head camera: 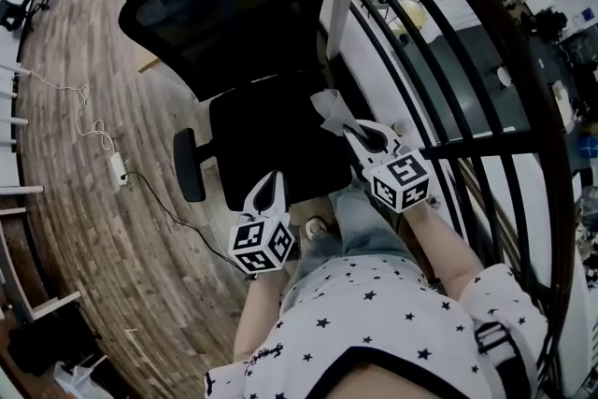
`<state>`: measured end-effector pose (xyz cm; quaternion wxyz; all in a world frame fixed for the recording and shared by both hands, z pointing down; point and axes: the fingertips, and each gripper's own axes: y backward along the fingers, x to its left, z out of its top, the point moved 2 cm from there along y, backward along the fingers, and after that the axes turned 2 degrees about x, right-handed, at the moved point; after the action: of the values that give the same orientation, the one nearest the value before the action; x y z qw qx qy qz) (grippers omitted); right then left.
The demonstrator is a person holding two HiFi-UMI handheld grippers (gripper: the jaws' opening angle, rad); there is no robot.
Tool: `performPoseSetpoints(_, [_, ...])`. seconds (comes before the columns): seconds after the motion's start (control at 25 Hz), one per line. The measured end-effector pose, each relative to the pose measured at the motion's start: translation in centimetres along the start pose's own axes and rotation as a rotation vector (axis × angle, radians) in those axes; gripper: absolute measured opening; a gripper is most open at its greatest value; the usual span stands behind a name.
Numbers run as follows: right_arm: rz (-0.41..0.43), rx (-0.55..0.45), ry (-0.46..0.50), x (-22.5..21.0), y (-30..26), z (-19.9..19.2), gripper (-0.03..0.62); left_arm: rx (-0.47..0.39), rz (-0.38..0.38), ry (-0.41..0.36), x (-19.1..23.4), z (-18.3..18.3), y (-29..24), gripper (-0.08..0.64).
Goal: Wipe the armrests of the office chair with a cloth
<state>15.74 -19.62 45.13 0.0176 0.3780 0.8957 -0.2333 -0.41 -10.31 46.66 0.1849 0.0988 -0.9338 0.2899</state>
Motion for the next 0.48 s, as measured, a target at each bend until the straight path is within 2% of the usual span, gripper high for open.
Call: performPoseSetpoints(0.48, [-0.076,0.108,0.116,-8.5,-5.6,-1.8,0.035,0.092,0.008,0.027,0.2,-0.5,-6.6,0.006])
